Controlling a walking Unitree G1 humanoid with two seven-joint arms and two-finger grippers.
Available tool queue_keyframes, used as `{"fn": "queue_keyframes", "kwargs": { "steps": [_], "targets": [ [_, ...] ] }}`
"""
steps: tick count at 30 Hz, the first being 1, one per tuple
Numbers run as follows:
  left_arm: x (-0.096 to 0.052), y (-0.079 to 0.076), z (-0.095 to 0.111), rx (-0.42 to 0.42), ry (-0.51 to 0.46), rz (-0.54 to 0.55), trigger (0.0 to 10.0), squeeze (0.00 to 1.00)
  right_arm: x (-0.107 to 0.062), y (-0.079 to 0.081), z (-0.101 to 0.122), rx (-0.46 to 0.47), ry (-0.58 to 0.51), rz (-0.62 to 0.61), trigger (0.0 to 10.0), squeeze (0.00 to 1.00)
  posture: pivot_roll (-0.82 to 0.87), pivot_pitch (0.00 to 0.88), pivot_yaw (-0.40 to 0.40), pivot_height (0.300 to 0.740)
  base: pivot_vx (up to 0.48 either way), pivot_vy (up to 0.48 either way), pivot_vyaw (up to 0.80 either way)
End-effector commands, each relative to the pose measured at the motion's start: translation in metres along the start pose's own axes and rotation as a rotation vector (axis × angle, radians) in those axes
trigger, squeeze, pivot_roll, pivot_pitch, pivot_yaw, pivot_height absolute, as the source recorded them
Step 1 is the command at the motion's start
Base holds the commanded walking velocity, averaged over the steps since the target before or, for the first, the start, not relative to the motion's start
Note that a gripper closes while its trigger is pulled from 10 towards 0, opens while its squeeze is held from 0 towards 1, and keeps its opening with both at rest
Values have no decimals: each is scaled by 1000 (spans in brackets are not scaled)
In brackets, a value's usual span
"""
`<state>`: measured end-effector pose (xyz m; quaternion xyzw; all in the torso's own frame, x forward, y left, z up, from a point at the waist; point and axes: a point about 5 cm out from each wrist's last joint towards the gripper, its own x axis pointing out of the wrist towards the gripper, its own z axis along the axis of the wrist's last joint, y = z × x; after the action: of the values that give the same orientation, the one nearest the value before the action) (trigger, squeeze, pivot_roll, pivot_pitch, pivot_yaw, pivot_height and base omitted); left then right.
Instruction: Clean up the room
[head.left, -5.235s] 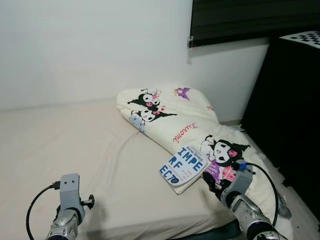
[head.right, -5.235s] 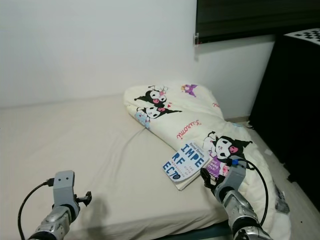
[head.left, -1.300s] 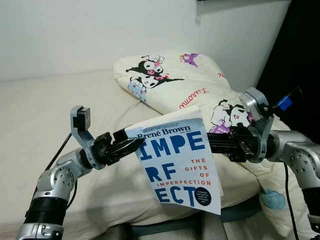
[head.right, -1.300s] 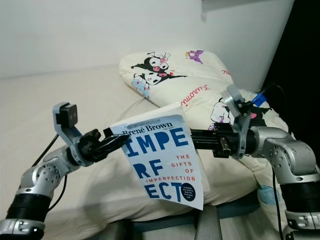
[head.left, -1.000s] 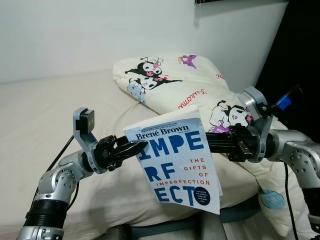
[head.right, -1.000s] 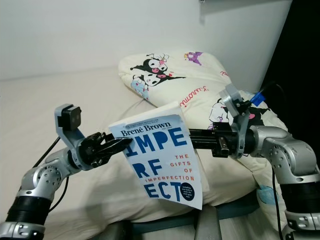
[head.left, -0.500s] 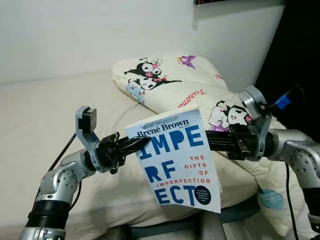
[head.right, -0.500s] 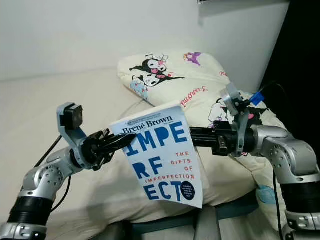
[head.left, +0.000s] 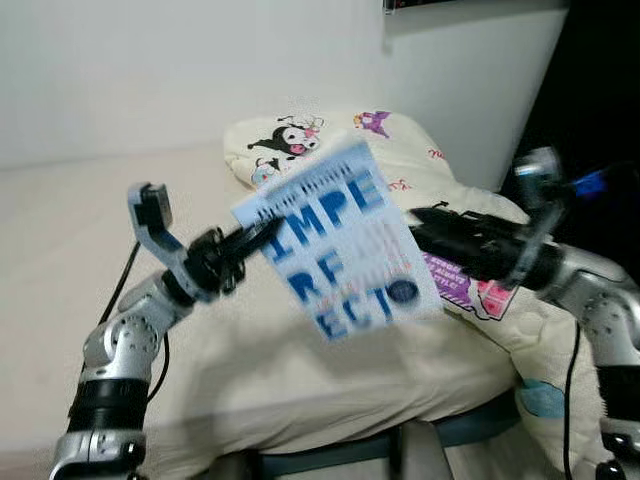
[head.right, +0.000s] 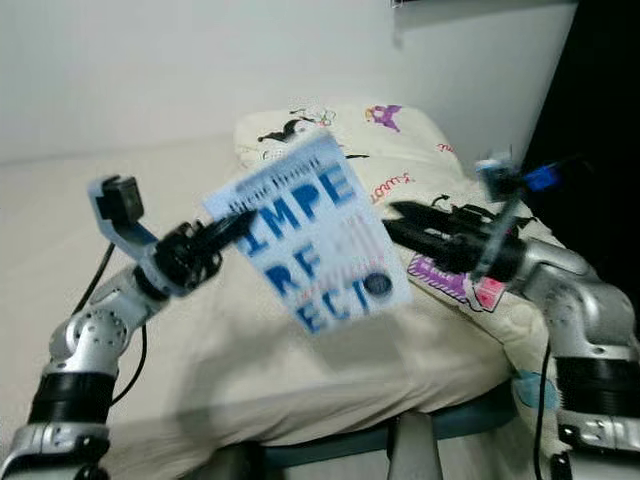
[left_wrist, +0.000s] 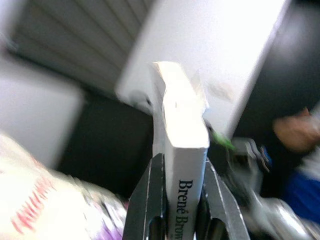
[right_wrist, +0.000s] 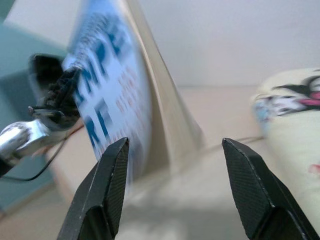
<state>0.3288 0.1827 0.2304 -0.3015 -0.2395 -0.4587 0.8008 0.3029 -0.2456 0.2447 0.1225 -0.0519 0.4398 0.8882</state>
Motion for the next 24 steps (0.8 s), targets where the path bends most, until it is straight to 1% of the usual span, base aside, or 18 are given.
{"fn": "queue_keyframes", "kwargs": {
  "steps": [1, 3, 4, 5, 8, 11, 13, 14, 15, 16, 19, 21, 22, 23, 24],
  "targets": [
    [-2, 6, 16, 43, -84, 53, 0, 0, -6, -1, 2, 14, -58, -21, 10000, 1000, -136, 70, 55, 580, 0, 0, 0],
    [2, 12, 33, 85, -169, 124, 0, 0, -18, 0, -5, 58, -126, -60, 10000, 1000, -136, 73, 58, 580, 0, 0, 0],
    [6, 14, 42, 98, -229, 154, 0, 0, -22, 4, -17, 89, -130, -75, 10000, 1000, -136, 76, 60, 580, 0, 0, 0],
    [6, 14, 42, 98, -229, 154, 0, 0, -22, 4, -17, 89, -130, -75, 10000, 1000, -136, 76, 60, 580, 0, 0, 0],
    [14, 9, 45, 70, -284, 122, 0, 0, -15, 14, -41, 149, -114, -62, 10000, 1000, -138, 78, 65, 580, 0, 0, 0],
    [17, 6, 45, 59, -293, 102, 0, 0, -10, 17, -46, 169, -115, -50, 10000, 1000, -138, 78, 65, 580, 0, 0, 0],
    [26, -2, 37, 40, -283, 51, 0, 0, 7, 27, -55, 211, -131, 3, 10000, 1000, -138, 76, 68, 580, 0, 0, 0],
    [26, -2, 37, 40, -283, 51, 0, 0, 7, 27, -55, 211, -131, 3, 10000, 1000, -138, 76, 68, 580, 0, 0, 0],
    [32, -7, 29, 35, -261, 23, 0, 0, 23, 38, -54, 235, -164, 63, 10000, 1000, -136, 74, 68, 580, 0, 0, 0],
    [32, -7, 29, 35, -261, 23, 0, 0, 23, 38, -54, 235, -164, 63, 10000, 1000, -136, 74, 68, 580, 0, 0, 0],
    [36, -13, 19, 9, -241, -14, 0, 0, 41, 51, -44, 246, -215, 151, 10000, 1000, -135, 72, 68, 580, 0, 0, 0],
    [39, -18, 13, -17, -237, -46, 0, 0, 46, 53, -44, 253, -227, 147, 10000, 1000, -134, 69, 66, 580, 0, 0, 0],
    [39, -18, 13, -17, -237, -46, 0, 0, 46, 53, -44, 253, -227, 147, 10000, 1000, -134, 69, 66, 580, 0, 0, 0],
    [39, -21, 11, -23, -225, -65, 0, 0, 48, 51, -44, 254, -235, 130, 10000, 1000, -132, 68, 64, 580, 0, 0, 0],
    [39, -25, 7, -30, -201, -97, 0, 0, 49, 46, -42, 264, -270, 86, 10000, 996, -132, 68, 64, 580, 0, 0, 0]
  ]
}}
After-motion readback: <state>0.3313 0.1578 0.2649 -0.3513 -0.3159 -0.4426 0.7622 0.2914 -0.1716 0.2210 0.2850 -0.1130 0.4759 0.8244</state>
